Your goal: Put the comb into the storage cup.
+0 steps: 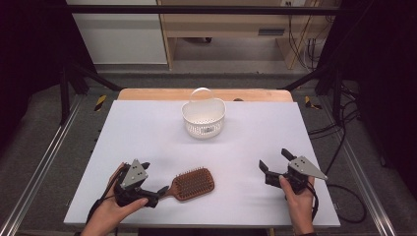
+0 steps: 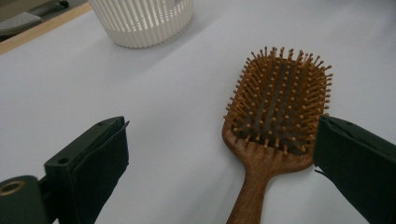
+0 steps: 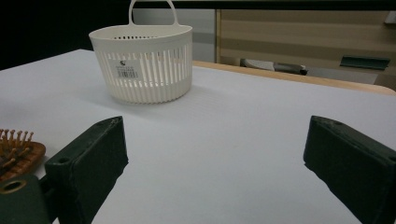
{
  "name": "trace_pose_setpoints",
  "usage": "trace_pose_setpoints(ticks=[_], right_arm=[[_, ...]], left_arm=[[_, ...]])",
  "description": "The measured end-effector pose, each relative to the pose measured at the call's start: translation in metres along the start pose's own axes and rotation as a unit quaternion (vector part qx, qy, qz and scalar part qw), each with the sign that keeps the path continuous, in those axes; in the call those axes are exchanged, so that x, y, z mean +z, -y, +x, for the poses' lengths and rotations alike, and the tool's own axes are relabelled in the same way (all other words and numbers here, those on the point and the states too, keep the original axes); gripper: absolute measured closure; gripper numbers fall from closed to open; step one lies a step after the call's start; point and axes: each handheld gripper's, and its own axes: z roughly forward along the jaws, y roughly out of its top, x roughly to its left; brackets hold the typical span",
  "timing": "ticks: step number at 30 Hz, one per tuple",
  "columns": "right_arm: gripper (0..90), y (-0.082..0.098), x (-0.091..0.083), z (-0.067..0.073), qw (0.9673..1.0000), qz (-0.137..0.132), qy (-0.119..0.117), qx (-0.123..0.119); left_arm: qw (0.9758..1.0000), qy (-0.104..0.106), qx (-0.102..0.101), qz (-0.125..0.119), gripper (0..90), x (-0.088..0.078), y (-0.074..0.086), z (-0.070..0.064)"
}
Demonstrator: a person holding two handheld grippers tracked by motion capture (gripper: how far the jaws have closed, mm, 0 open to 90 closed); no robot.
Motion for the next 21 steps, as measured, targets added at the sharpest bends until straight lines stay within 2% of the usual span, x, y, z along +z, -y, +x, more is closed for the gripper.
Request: trace_pose_setpoints(ticks=[5, 7, 10, 15, 21], right_arm=[[6.3, 0.001, 0.000, 0.000, 1.0000, 0.002, -0.002, 0.000], [6.3, 0.001, 0.000, 0.000, 1.0000, 0.002, -0.002, 0.001], [6.3, 0.001, 0.000, 0.000, 1.0000, 0.003, -0.002, 0.001], [6.3, 0.001, 0.000, 0.000, 1.0000, 0.002, 0.000, 0.002], [6.3, 0.001, 0.000, 0.000, 1.0000, 0.002, -0.001, 0.004]], left_arm=[[0.9990, 0.022, 0.015, 0.035, 3.4, 0.005, -0.002, -0.002], [0.9988, 0.022, 0.024, 0.038, 3.6, 0.007, -0.002, -0.003], [0.9980, 0.035, 0.021, 0.048, 3.7, 0.011, -0.002, -0.003], [0.9953, 0.050, 0.023, 0.080, 4.0, 0.017, -0.002, -0.002], [0.9937, 0.059, 0.033, 0.090, 4.1, 0.020, -0.003, -0.004]])
